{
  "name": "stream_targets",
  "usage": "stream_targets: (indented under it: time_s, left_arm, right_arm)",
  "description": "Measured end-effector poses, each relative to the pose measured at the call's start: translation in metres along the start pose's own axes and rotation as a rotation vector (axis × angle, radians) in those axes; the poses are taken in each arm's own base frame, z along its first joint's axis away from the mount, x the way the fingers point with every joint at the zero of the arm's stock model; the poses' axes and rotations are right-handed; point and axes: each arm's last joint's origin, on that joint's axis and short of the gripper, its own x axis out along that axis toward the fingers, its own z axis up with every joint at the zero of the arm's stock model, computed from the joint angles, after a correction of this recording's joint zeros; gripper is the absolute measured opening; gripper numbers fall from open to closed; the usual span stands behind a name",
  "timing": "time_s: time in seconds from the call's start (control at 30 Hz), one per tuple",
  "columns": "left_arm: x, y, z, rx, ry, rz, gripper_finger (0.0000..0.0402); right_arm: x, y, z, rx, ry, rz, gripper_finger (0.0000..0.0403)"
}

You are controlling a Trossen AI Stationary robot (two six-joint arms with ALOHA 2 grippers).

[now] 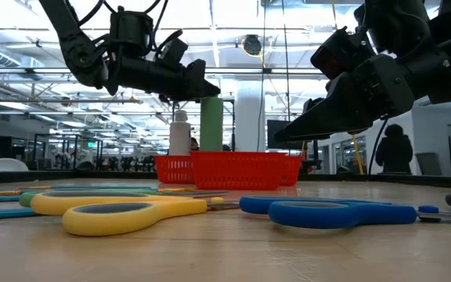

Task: Pick & Place Paint Supplies
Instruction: Put the green paint bottle into the top left red bin

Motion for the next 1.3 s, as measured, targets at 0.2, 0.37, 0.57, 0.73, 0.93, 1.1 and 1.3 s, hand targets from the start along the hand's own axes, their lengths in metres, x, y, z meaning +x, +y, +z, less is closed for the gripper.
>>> stream_targets:
  time_s: [0.2,0.37,0.57,0.73,0.93,1.1,1.3]
  left_arm:
    - [0.001,0.003,-0.001,-0.053,0.009,0.012,0.0118]
    - [0.003,0.005,-0.01,-0.071,0.038,0.018,0.0118]
    - [0.006,0.004,-0.019,-0.073,0.062,0.018,0.0118]
    - [0.006,0.003,-0.023,-0.074,0.083,0.018,0.0118]
    - [0.006,0.003,-0.023,-0.086,0.087,0.016,0.0118]
    - [0.006,0.003,-0.023,-0.102,0.086,0.023,0.0174]
    - [0.006,0.003,-0.023,-0.1,0.086,0.026,0.0238]
  right_arm:
    - [0.0,0.0,0.0,0.001,-0.001,0.0,0.0281]
    - [0.0,0.0,0.0,0.0,-0.001,0.0,0.0281]
    - [0.0,0.0,0.0,0.0,-0.002,0.0,0.0281]
    - [0.0,0.0,0.0,0.0,-0.002,0.001,0.0281]
    - [0.0,0.0,0.0,0.0,-0.002,0.0,0.0281]
    - [0.0,0.0,0.0,0.0,-0.002,0.001,0.0281]
    - [0.0,0.0,0.0,0.0,-0.001,0.0,0.0281]
